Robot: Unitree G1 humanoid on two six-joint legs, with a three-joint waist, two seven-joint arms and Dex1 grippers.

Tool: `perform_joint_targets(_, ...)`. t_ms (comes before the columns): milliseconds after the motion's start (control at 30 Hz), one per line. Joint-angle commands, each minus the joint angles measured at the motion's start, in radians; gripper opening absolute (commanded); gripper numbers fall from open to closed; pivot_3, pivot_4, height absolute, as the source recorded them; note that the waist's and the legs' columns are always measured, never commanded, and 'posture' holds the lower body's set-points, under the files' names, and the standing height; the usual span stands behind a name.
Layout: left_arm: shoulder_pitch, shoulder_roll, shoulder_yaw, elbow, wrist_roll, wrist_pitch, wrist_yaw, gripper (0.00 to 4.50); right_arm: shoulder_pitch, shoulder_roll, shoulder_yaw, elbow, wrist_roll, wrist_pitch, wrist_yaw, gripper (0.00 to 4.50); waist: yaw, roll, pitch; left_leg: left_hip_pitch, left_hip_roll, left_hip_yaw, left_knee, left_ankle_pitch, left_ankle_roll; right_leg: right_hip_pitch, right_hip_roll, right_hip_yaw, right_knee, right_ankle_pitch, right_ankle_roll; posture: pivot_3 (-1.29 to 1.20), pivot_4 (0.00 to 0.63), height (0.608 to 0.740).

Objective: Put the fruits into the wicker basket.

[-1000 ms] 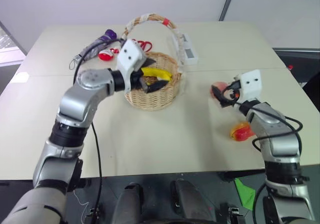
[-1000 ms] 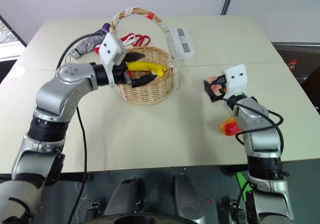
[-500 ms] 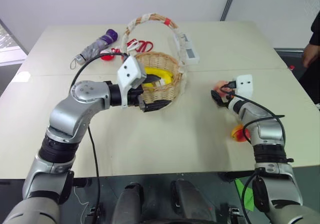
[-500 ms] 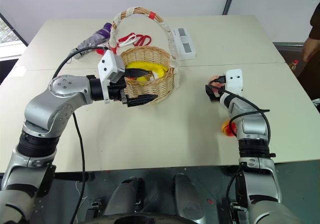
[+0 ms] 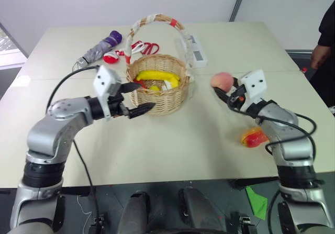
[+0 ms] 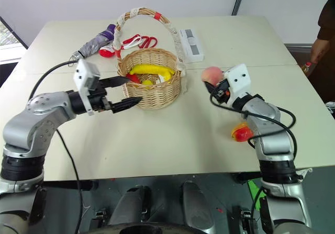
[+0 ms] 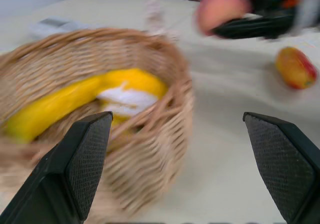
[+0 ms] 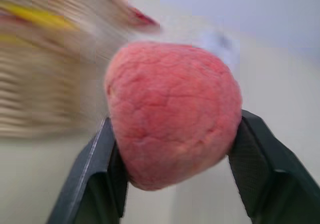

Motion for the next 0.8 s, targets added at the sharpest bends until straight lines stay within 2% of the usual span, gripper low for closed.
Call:
perform_joint_targets(33,0.024,0.022,0.064,-0.003,-0.019,-0.056,-0.018,4.5,-0.076,0.044,0.073,-0.155,0.096,0.096,0.024,2.18,0.0,0.0,0.0,0.0,0.0,-0.001,0.0,0.0,0.0,0.001,0.0,0.0,0.0,0.0,0.0,0.0,0.15,0.74)
perform_joint_targets(133,0.032,0.025,0.056,0.005,-0.008,-0.069,-0.009,4.5,-0.157,0.122,0.16,-0.148,0.08,0.146,-0.015,2.18,0.002,0.0,0.0,0.0,0.001,-0.001,0.001,0.0,0.0,0.001,0.001,-0.001,0.0,0.0,0.0,0.0,0.15,0.74)
perform_joint_targets(200,0.035,0.02,0.048,-0.001,-0.006,-0.075,0.001,4.5,-0.231,0.208,0.201,-0.088,0.049,0.194,-0.092,2.18,0.002,0.0,0.0,0.0,0.0,-0.001,0.002,0.0,0.0,0.001,0.0,-0.001,0.0,0.0,0.0,0.0,0.15,0.74)
perform_joint_targets(300,0.042,0.002,0.046,-0.032,-0.022,-0.08,0.016,4.5,-0.333,0.312,0.236,0.056,-0.028,0.21,-0.2,2.18,0.002,0.0,0.0,-0.001,0.0,-0.001,0.002,0.0,0.0,0.0,0.0,-0.001,0.0,0.0,0.0,0.0,0.15,0.74)
perform_joint_targets(400,0.054,-0.007,0.05,-0.061,-0.031,-0.073,0.034,4.5,-0.393,0.367,0.248,0.194,-0.081,0.177,-0.248,2.18,0.005,-0.001,0.0,-0.001,0.0,-0.001,0.002,0.0,0.0,0.0,-0.002,-0.001,0.0,0.0,0.0,0.0,0.15,0.74)
perform_joint_targets(467,0.064,-0.008,0.051,-0.074,-0.032,-0.073,0.047,4.5,-0.412,0.384,0.246,0.249,-0.098,0.15,-0.25,3.19,0.005,-0.001,0.0,-0.001,0.0,-0.001,0.001,0.0,0.0,0.0,-0.003,-0.001,0.0,0.0,0.0,0.0,0.15,0.74)
perform_joint_targets(500,0.07,-0.01,0.054,-0.082,-0.037,-0.07,0.053,4.5,-0.416,0.393,0.238,0.267,-0.102,0.14,-0.256,3.45,0.005,-0.001,0.0,-0.001,0.0,-0.001,0.001,0.0,0.0,0.0,-0.004,-0.002,0.0,0.0,0.0,0.0,0.15,0.74)
perform_joint_targets(567,0.077,-0.012,0.059,-0.092,-0.047,-0.067,0.061,4.5,-0.419,0.398,0.23,0.281,-0.119,0.116,-0.266,4.47,0.003,-0.001,0.0,-0.001,-0.001,0.0,0.0,0.0,0.0,0.0,-0.007,-0.002,0.0,0.0,0.0,0.0,0.15,0.74)
perform_joint_targets(667,0.081,-0.016,0.06,-0.101,-0.058,-0.06,0.074,4.5,-0.403,0.391,0.215,0.243,-0.106,0.101,-0.243,4.47,0.002,0.0,0.0,-0.001,-0.001,0.0,0.0,0.0,0.0,-0.001,-0.007,-0.003,0.0,0.0,0.0,0.0,0.15,0.74)
perform_joint_targets(800,0.073,-0.018,0.043,-0.104,-0.067,-0.06,0.071,4.5,-0.32,0.273,0.192,0.047,-0.062,0.093,-0.118,4.47,0.004,0.0,0.0,-0.001,-0.001,-0.001,0.0,0.0,0.0,-0.001,-0.007,-0.003,0.0,0.0,0.0,0.0,0.15,0.74)
